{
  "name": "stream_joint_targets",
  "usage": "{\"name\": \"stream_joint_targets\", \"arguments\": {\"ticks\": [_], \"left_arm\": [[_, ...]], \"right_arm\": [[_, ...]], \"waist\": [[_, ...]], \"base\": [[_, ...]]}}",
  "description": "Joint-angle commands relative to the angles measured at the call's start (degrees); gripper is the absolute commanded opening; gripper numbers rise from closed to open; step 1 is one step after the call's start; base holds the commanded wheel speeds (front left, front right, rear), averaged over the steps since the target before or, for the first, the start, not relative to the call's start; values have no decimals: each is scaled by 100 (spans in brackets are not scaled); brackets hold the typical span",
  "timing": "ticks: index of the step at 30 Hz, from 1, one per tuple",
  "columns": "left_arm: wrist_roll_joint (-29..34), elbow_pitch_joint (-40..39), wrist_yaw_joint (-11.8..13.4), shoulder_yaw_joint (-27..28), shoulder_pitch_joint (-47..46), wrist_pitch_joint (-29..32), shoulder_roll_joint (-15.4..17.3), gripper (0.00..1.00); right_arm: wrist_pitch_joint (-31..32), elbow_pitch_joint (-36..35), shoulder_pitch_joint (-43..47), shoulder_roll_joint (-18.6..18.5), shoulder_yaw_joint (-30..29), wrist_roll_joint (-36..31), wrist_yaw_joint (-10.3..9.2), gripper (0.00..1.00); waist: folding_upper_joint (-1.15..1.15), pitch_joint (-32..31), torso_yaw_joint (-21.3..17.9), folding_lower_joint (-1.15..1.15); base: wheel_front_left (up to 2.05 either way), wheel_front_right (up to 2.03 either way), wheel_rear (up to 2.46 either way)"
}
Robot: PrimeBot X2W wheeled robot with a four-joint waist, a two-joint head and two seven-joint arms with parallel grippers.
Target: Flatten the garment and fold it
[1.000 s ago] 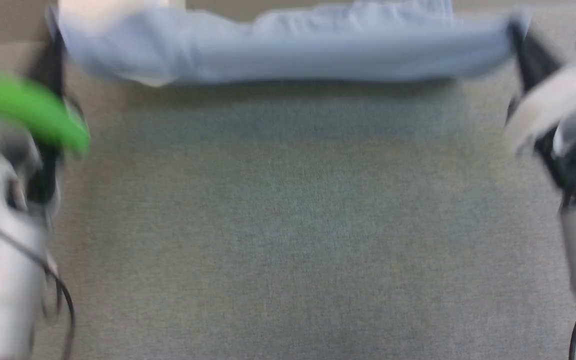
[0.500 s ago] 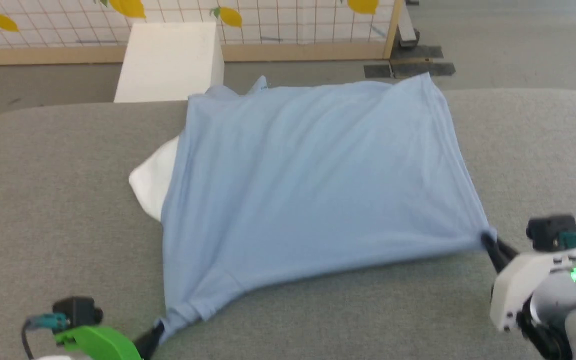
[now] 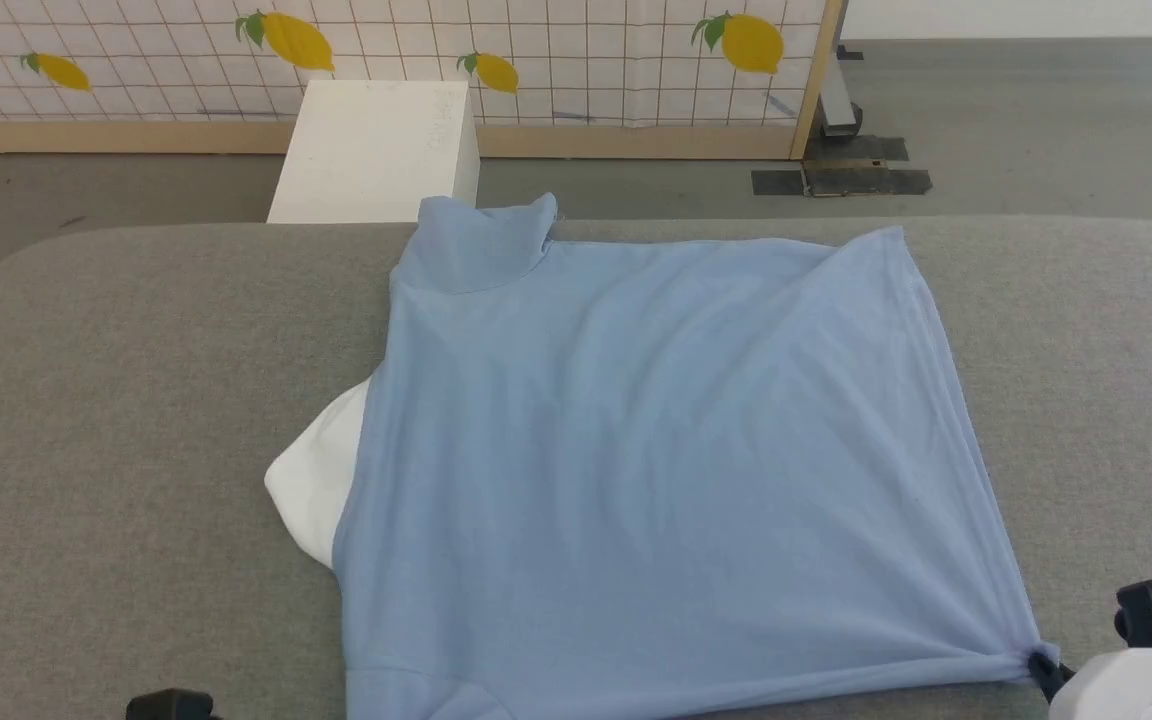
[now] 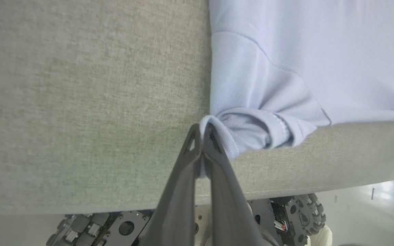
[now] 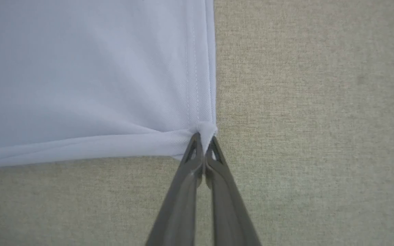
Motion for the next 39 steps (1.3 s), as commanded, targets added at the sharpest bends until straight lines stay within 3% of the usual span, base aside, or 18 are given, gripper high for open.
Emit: {"name": "stream_joint_targets", "arguments": {"ticks": [1,9,14,17,28,32,39], "left_arm": [[211,-72,-75,-20,-21,-226,10,0],[1582,166,-398,-207,-778,-2255,-475,0],[2137,535,-407,-235,-1444,-3014,-653,0],[2281,781,-423,-235,-1884,-3134,-687,0],[2227,1982,-783,-146,-3651,-2766,-567,0],[2019,2799,-821,-177,-4251,-1898,-461,0],[1598,3395,-856,-283,-4376,-733,-452,0]], "right_arm": [[-90,-91,95,47,-68,22,-11,0],[-1399,47,91,443,-117,104,-11,0],[-2089,239,-300,388,89,38,-11,0],[-2266,309,-630,255,210,-5,-11,0],[-2048,1076,-2051,-336,745,12,-11,0],[-1638,1699,-2875,-600,1135,231,-11,0],[-819,2384,-3473,-788,1503,726,-11,0]], "waist": [[0,33,-10,1],[0,109,-130,1],[0,180,-265,1],[0,267,-358,1],[0,824,-456,1],[0,1161,-453,1],[0,1316,-394,1]], "base": [[0,0,0],[0,0,0],[0,0,0],[0,0,0],[0,0,0],[0,0,0],[0,0,0]]}}
